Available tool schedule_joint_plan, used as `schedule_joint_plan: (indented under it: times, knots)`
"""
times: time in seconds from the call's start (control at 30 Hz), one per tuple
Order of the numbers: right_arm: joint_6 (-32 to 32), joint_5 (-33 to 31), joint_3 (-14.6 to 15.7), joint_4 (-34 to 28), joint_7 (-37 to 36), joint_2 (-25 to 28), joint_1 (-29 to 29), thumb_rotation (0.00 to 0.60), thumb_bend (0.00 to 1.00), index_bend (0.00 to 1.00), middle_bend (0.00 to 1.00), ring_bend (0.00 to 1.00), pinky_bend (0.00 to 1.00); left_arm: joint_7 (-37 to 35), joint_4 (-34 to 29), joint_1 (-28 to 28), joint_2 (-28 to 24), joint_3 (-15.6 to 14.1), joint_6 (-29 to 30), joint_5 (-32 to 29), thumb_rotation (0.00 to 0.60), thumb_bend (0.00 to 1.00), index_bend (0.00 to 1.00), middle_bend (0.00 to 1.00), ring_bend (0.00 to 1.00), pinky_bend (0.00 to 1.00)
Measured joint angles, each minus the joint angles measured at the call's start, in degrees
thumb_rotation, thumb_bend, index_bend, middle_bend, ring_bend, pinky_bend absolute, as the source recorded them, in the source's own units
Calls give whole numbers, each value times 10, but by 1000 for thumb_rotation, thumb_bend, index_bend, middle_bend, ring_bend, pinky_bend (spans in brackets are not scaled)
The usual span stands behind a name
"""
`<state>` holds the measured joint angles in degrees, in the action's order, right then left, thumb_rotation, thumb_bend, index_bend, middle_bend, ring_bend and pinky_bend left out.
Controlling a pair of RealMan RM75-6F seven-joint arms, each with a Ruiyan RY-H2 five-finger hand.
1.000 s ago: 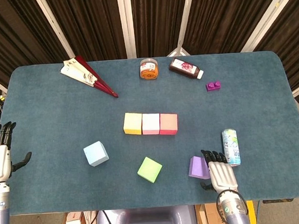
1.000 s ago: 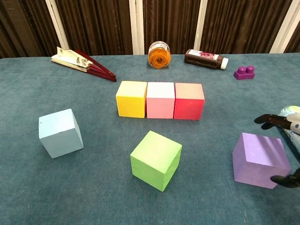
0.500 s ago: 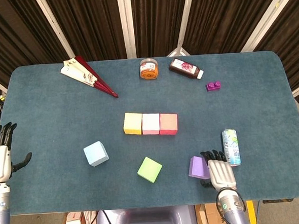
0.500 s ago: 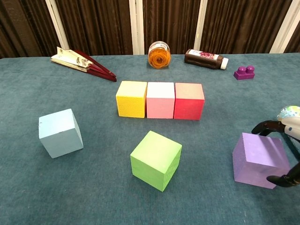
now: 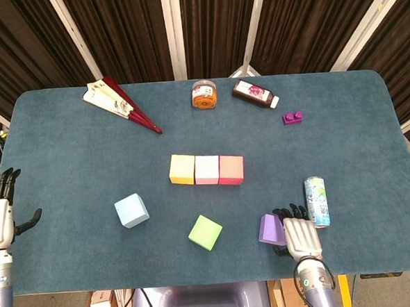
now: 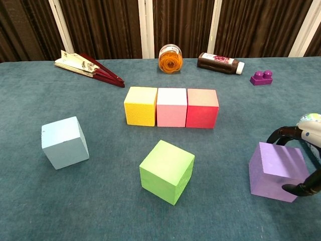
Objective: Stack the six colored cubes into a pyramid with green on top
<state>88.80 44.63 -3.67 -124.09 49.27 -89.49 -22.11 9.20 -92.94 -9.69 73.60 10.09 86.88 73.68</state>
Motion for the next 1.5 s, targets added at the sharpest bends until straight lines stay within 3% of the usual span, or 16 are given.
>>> schedule_joint_plan:
  times: [0.33,0.77,1.13,1.33,1.5]
  knots:
    - [1,-17,-6,-6,15,-6,-10,600,273,225,250,69,0,1,-2,2,1,3,2,-1,600,298,124,65,0,0]
    - [7,-23,-15,13,11,-22,-16,600,273,335,373,167,0,8,0,3,5,6,3,-3,600,298,133,65,0,0]
    - [10,-12,-17,-11,16,-4,-20,600,273,353,377,173,0,6,-1,3,1,5,-2,0,600,298,132,64,0,0]
    - [2,-21,-42,-50,38,42,-39,600,273,366,378,172,0,20,-2,2,-7,0,-14,-5,600,299,132,66,0,0]
    - [-30,-51,-96,-80,46,105,-70,600,272,366,377,172,0,47,-10,0,-16,-2,-30,-23,600,304,132,58,0,0]
